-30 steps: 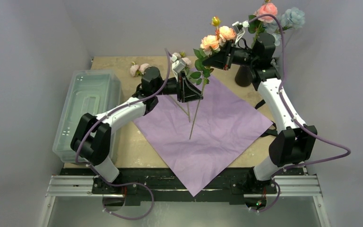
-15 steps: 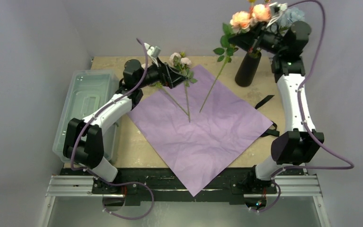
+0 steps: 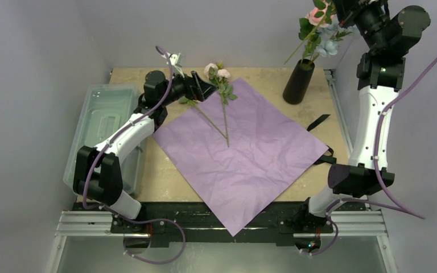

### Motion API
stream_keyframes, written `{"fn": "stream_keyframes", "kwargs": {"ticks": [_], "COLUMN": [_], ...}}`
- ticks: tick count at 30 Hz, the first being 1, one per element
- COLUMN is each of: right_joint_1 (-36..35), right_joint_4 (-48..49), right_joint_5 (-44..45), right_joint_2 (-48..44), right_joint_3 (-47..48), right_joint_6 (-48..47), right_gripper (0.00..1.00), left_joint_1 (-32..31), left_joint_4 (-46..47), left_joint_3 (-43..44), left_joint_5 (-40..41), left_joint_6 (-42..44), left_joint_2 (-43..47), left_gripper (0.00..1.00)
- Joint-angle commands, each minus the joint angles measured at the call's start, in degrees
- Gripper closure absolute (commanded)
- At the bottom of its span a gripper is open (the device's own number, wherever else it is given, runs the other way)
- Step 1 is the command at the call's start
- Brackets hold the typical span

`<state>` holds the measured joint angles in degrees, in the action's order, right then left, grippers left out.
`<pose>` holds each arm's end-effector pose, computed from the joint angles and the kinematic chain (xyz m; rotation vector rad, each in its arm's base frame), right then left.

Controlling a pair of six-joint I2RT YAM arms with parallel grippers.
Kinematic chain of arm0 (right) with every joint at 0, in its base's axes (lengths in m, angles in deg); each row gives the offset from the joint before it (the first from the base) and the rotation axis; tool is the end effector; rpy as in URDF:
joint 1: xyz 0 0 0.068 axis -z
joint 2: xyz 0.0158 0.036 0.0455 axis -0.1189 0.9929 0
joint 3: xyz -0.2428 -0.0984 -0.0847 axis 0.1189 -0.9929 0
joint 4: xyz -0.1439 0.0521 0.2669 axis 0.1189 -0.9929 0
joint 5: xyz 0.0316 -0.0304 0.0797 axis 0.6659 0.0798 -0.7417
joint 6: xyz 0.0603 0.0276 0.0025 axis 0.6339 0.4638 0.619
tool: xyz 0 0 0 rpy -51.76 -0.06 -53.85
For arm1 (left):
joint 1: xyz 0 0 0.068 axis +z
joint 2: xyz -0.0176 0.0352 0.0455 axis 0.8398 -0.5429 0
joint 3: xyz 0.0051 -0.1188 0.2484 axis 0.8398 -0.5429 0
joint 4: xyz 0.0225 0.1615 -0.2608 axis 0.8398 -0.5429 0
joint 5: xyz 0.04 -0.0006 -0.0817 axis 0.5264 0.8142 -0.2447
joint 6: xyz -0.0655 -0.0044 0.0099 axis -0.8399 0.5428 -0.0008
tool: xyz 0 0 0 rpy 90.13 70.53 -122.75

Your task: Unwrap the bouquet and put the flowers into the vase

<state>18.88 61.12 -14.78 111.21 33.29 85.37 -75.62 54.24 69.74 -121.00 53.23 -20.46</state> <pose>0.3680 -0.0460 0.6188 -0.3169 1.1927 0.4053 0.3984 -0.1619 0.3208 0.2613 1.6732 -1.0931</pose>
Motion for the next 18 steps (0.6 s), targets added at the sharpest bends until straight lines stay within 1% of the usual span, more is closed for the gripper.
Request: {"fn": "stream_keyframes", "kwargs": {"ticks": [1, 4, 8, 18], "right_joint_1": [0.4, 0.4, 0.4, 0.4], "right_joint_4": [-1.1, 1.0, 0.1, 1.9], "right_joint_5": [16.1, 19.1, 22.2, 22.1], "right_joint_2": [0.3, 0.9, 2.9, 4.2], "right_joint_3": [4.7, 4.9, 6.0, 1.0], "right_joint_6": [-10.1, -11.3, -12.4, -14.2], "right_gripper": [1.0, 1.0, 1.0, 1.0], "left_joint_1": [-0.1, -0.1, -0.1, -0.1], "left_joint_4": [-0.3, -0.8, -1.3, -3.8], "left_joint_3": [0.1, 0.4, 0.8, 1.9], "left_joint_5": [1.3, 2.0, 2.9, 3.9], "left_joint_6": [2.5, 2.5, 2.5, 3.9], "left_joint_2": [2.6, 2.3, 2.0, 1.5], "left_gripper": [0.0, 0.0, 0.0, 0.0]}}
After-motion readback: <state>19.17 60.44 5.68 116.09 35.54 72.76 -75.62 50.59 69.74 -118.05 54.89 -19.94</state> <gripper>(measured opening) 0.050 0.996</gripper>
